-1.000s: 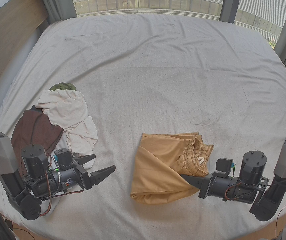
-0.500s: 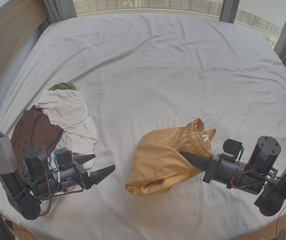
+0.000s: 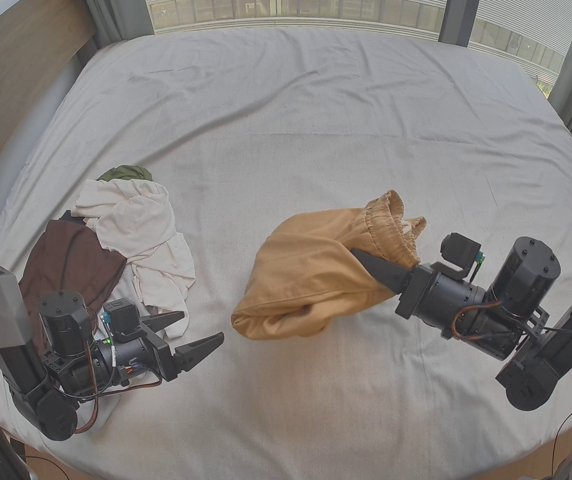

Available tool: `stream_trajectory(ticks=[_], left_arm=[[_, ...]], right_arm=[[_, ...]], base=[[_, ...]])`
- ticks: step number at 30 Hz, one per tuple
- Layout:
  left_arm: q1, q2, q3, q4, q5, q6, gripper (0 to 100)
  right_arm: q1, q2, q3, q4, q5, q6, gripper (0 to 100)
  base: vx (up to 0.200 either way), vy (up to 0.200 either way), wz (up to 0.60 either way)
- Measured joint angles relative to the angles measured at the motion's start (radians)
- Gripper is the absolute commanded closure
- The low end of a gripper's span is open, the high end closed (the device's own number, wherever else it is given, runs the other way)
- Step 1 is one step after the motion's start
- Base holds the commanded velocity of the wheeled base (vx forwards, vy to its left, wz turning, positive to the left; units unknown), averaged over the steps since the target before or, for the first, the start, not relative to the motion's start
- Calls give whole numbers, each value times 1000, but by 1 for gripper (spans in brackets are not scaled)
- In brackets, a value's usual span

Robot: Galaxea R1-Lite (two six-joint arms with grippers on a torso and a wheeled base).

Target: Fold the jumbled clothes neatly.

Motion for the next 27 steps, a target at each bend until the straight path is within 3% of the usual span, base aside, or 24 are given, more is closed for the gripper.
stream_trajectory(ticks=[14, 27], left_arm=[[7, -5, 2, 0, 0, 3, 0], [7, -2, 2, 0, -1, 3, 0]], right_arm=[[-39, 51, -295, 229, 27, 13, 100], [-135, 152, -549, 374, 64, 24, 100]], base=[[0, 0, 0], [0, 0, 0]])
